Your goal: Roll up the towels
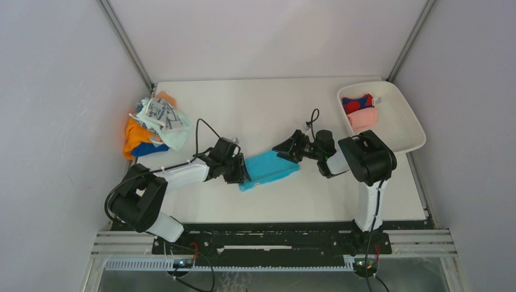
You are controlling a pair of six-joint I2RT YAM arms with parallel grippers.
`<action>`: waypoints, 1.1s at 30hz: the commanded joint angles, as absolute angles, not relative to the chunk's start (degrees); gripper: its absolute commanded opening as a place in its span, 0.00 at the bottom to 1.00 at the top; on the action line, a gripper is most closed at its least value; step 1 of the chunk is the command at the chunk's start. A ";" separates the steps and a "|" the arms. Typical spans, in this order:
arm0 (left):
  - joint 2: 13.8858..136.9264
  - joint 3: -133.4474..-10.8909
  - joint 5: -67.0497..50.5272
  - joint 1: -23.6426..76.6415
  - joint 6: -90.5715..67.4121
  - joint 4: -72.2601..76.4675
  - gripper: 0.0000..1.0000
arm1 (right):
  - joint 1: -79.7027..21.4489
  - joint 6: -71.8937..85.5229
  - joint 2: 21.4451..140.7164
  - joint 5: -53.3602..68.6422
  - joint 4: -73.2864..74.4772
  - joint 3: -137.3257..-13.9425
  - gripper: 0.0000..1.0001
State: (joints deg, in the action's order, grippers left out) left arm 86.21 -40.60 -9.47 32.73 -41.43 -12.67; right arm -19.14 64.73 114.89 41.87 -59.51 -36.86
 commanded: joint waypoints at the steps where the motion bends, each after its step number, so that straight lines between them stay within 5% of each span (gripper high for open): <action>1: 88.36 -38.70 -6.65 32.41 -40.22 -17.72 0.42 | -19.50 63.72 111.99 39.83 -59.05 -42.69 0.62; 15: 90.78 -41.79 -4.93 30.10 -38.97 -20.78 0.42 | -15.80 61.46 119.04 35.36 -56.17 -39.74 0.60; 18: 92.82 -47.10 -3.74 27.20 -35.70 -23.53 0.47 | -15.48 60.51 115.77 35.12 -54.89 -35.85 0.61; 19: 93.83 -48.81 -4.07 25.07 -34.85 -24.25 0.61 | -15.51 60.29 114.39 34.83 -54.52 -34.53 0.60; 21: 95.17 -53.09 -4.95 23.19 -32.51 -25.27 0.73 | -15.83 60.03 111.65 34.51 -54.24 -32.38 0.61; 26: 93.92 -60.80 -3.38 22.59 -30.04 -28.37 0.74 | -17.05 57.35 101.62 37.42 -47.89 -31.58 0.61; 33: 76.58 -52.84 -1.67 23.80 -37.89 -24.08 0.74 | -19.80 44.44 86.88 37.52 -27.14 -33.95 0.62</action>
State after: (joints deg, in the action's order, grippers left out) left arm 88.09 -56.29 -4.08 22.70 -34.13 -25.69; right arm -17.80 54.22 92.58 37.15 -39.13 -31.55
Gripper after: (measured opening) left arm 0.745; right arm 0.617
